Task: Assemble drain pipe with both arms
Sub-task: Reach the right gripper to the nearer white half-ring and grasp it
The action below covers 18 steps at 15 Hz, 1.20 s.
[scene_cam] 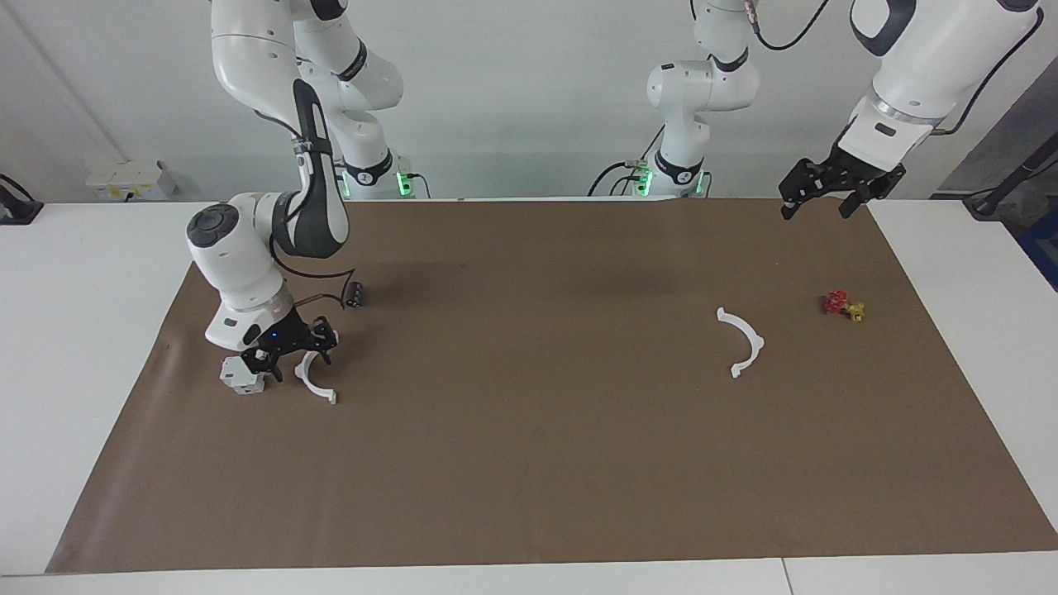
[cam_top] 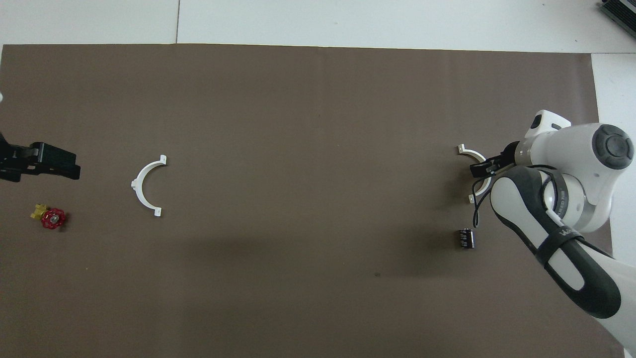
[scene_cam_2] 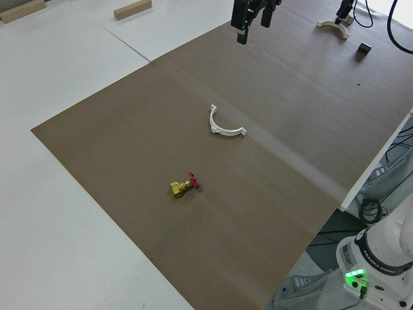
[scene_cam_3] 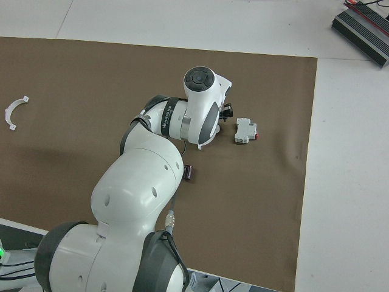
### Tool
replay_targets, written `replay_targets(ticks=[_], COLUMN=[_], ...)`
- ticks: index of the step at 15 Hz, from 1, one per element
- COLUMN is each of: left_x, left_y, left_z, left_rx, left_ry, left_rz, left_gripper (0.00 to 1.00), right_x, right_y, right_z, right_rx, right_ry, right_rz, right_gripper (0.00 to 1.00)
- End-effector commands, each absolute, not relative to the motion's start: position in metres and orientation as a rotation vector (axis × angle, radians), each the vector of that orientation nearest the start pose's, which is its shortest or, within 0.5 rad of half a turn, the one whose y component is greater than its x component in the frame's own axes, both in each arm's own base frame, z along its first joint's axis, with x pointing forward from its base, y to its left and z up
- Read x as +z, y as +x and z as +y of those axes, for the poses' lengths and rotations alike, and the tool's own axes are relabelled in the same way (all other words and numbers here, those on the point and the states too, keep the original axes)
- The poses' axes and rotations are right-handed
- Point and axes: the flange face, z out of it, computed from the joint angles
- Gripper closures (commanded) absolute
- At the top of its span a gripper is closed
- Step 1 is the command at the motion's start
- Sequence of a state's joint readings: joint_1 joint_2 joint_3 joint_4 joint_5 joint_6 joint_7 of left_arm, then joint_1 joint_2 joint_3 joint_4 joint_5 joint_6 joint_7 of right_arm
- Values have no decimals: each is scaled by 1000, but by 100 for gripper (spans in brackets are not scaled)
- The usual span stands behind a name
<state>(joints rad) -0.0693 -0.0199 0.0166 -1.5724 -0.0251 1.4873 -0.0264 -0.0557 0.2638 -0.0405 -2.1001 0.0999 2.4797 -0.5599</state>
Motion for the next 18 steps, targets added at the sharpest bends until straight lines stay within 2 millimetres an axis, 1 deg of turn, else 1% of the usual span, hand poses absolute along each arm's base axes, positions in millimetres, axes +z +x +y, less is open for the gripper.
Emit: replay_targets(ticks=[1,3,4,7,9,10,11,12,13,15,16,18], left_x=[630,630,630,630,630,630,631,630,630,631,630,631], left_y=[533,533,533,533,533,533,533,533,533,533,533,533], left_z=[-28,-28,-28,-28,-28,-28,-28,-28,-28,-28,-28,-28], left_rx=[102,102,102,102,99,102,99,102,102,99,99,99], left_ry=[-3173,-3173,-3173,-3173,-3173,-3173,-3174,-3173,-3173,-3174,-3173,-3174], left_rz=[37,37,37,37,37,37,37,37,37,37,37,37], left_gripper=[0,0,0,0,0,0,0,0,0,0,0,0], right_x=[294,289,290,285,292,305,322,341,358,384,389,390], right_y=[587,587,588,589,597,605,613,621,629,640,642,637], right_z=[-54,-55,-55,-54,-54,-52,-48,-45,-34,12,41,110], right_rx=[-235,-226,-241,-245,-268,-274,-248,-209,-174,-126,-124,-130], right_ry=[-3044,-3045,-3047,-3050,-3059,-3057,-3051,-3050,-3056,-3053,-3052,-3075], right_rz=[-623,-620,-620,-616,-542,-520,-469,-369,-279,-142,-113,-101], right_gripper=[37,53,58,100,100,100,100,100,100,100,100,100])
